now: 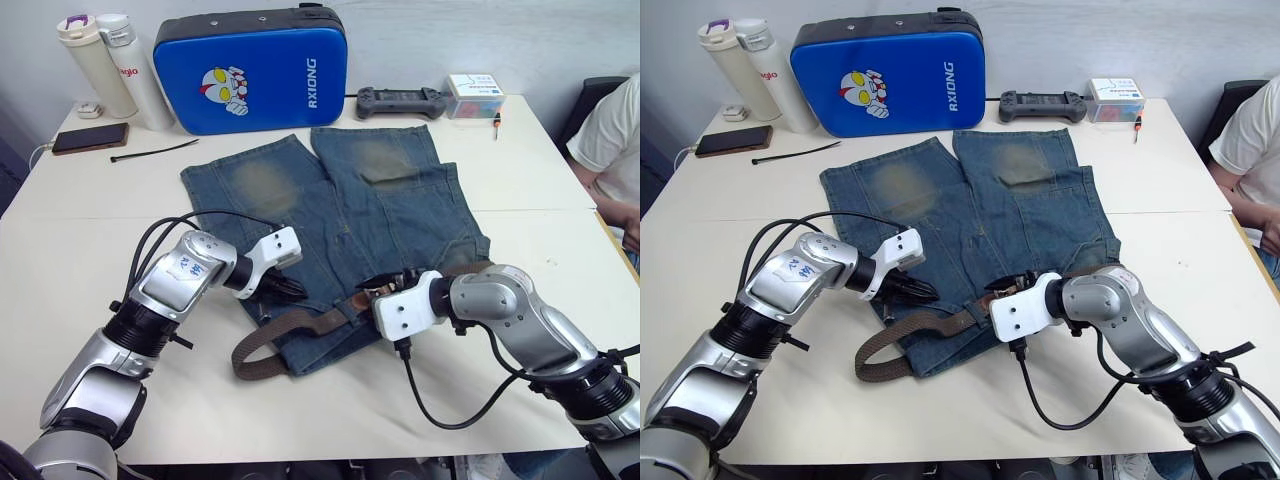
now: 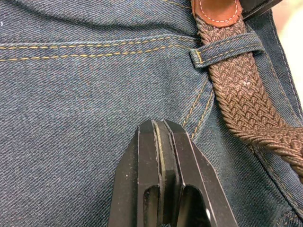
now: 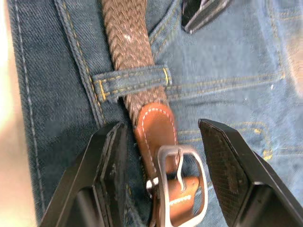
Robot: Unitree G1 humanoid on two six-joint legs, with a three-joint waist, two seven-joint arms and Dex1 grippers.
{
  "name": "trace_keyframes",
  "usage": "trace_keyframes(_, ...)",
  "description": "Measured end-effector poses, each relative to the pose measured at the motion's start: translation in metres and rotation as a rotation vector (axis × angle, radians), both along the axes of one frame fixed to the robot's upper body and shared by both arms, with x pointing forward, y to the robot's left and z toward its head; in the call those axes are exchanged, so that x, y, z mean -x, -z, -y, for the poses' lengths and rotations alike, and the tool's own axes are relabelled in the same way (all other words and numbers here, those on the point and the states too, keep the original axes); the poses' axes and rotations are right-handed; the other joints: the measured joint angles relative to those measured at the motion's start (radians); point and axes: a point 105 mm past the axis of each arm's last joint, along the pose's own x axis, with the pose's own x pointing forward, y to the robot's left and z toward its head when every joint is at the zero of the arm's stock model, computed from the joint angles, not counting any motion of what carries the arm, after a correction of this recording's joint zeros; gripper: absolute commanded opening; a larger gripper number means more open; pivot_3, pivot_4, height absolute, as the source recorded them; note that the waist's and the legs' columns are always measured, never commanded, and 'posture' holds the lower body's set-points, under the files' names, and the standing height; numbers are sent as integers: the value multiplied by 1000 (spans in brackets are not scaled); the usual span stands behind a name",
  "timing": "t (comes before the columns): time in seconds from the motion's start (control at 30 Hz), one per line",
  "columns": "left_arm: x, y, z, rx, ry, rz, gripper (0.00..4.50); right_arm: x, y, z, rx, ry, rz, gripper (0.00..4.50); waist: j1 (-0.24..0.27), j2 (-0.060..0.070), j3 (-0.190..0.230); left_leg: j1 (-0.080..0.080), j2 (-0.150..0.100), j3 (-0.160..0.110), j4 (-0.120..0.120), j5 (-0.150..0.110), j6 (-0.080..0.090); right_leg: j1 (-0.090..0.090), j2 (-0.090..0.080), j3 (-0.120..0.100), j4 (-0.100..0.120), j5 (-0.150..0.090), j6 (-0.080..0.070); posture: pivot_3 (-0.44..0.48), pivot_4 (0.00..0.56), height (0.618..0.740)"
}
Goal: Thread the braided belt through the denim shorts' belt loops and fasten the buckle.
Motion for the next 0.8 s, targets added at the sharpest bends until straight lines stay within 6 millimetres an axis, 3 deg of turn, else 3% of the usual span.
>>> trace_keyframes(0.1,0,0,1,1,1,0,0,2,4,-4,9,-27,10,1484,1,0,0,0,0,0,0,0,0,0,0,0,0,0,0,0,150,740)
trace_keyframes(0.2,0,0,1,2,0,-3,0,2,7,-4,20,-42,31,29,1,0,0,0,0,0,0,0,0,0,0,0,0,0,0,0,150,740)
trace_keyframes(0.47,-1,0,1,9,3,-16,0,1,2,-2,32,-56,76,29,2,-1,-1,0,0,0,0,0,0,0,0,0,0,0,0,0,150,740)
trace_keyframes(0.7,-2,0,3,-17,31,7,0,-1,-32,2,84,-114,258,29,2,-1,-1,0,0,0,0,0,0,0,0,0,0,0,0,0,150,740)
trace_keyframes(0.8,-2,2,13,2,56,-13,0,1,-46,-5,121,-202,384,29,2,-1,-1,0,0,0,0,0,0,0,0,0,0,0,0,0,150,740)
